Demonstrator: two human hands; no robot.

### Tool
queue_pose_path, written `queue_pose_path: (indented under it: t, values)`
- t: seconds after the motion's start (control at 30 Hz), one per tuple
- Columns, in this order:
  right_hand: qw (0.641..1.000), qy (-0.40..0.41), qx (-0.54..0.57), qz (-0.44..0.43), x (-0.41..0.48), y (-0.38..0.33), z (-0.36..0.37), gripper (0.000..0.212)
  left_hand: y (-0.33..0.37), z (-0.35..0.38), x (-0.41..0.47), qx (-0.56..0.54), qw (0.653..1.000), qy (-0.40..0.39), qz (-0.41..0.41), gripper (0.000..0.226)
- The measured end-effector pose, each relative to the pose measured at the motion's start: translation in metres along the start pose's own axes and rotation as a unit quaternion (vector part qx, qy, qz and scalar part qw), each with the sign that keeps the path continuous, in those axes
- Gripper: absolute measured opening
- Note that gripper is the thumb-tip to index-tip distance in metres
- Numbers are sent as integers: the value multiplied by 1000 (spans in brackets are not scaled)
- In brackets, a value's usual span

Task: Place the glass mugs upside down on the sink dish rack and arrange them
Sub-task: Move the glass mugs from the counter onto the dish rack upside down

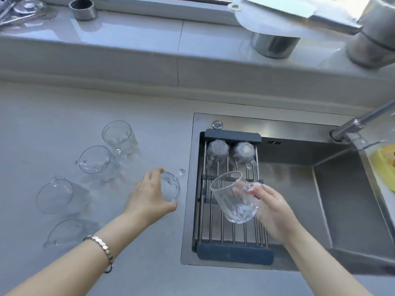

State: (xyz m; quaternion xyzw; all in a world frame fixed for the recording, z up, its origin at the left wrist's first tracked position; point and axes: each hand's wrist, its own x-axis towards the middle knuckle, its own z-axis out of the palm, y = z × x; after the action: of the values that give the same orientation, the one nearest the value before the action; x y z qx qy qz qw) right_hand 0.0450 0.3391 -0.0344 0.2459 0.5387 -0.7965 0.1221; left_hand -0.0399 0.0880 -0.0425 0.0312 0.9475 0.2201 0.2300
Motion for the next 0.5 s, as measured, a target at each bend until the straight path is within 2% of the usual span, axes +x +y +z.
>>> queue_pose_path:
  t: [0.13,0.3,0.43,0.5]
  values:
    - [993,-1,119,2,-20,10,-19,58,26,7,-9,-6,1000,-11,25,83]
    - [989,-37,140,0,-25,23,-26,66,42,13,-15,-12,999,-17,47,83]
    - [998,-45,49,18,-22,26,-17,68,49,15,-15,-22,999,-13,47,82]
    - [998,-28,-50,18,-21,20,-10,61,49,14,-13,-18,999,-11,46,81]
